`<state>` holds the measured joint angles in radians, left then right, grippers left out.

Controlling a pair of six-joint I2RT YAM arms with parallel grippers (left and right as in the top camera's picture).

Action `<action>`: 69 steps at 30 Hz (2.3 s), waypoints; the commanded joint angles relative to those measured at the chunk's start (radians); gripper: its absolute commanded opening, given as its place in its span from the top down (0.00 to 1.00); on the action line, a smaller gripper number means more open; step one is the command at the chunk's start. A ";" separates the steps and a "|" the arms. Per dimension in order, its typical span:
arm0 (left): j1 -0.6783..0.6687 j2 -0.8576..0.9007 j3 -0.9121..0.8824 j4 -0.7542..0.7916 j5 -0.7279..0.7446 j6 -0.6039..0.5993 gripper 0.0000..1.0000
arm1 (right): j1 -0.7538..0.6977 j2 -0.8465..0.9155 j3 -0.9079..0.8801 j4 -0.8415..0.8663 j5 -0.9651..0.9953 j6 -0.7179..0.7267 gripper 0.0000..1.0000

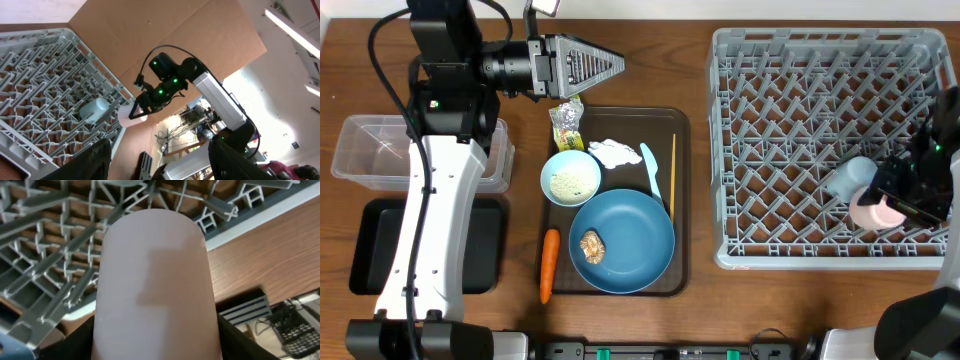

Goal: Sort waste into correct bins and load items into the dishwasher rack
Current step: 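Place the pink cup in the dish rack with the right gripper, then grasp the orange carrot on the tray with the left gripper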

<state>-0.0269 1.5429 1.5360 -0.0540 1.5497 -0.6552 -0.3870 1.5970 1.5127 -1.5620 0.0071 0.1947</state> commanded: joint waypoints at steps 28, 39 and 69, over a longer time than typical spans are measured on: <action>0.004 -0.004 0.007 0.004 0.023 -0.013 0.36 | -0.071 -0.003 -0.217 0.206 -0.035 0.016 0.12; 0.004 -0.004 0.007 0.015 0.023 -0.012 0.36 | -0.069 -0.089 -0.005 0.164 -0.247 -0.100 0.10; -0.083 -0.072 0.007 -0.847 -1.579 0.317 0.32 | 0.268 -0.327 0.137 0.437 -0.461 -0.039 0.01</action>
<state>-0.1135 1.4773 1.5383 -0.8371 0.2737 -0.4641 -0.1772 1.2541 1.6554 -1.1294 -0.5495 0.1749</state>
